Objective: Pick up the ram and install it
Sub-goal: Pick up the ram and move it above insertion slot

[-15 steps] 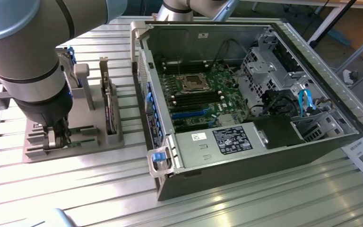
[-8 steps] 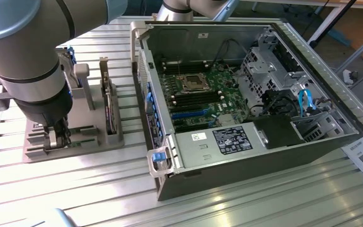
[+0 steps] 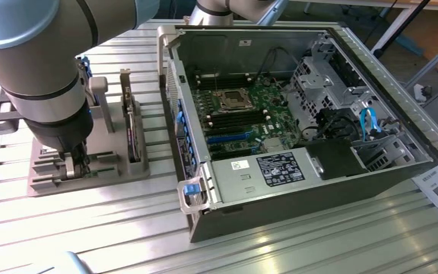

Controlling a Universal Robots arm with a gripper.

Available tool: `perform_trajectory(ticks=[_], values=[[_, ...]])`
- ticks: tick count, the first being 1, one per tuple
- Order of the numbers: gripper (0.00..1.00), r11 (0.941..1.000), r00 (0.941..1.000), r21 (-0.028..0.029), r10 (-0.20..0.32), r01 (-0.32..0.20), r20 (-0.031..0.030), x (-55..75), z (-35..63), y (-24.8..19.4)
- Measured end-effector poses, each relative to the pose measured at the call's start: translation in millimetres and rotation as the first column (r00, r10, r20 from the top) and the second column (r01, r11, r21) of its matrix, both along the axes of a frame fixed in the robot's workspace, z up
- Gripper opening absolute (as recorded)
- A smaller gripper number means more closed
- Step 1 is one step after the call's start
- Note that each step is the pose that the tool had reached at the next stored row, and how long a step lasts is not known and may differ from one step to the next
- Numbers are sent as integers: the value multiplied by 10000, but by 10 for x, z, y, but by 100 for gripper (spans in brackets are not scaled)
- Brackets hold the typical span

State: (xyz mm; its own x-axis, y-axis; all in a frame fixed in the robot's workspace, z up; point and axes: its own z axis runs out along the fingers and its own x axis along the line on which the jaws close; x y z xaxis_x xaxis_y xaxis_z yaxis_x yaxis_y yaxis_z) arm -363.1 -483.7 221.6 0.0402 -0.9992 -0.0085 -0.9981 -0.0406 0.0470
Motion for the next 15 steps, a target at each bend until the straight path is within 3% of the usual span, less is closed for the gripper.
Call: perform_trajectory(ticks=[6, 15], values=[[25, 10000, 10000, 1, 1, -1, 2, 1, -32, -25], [25, 10000, 10000, 4, 1, -1, 4, 1, -93, -29]])
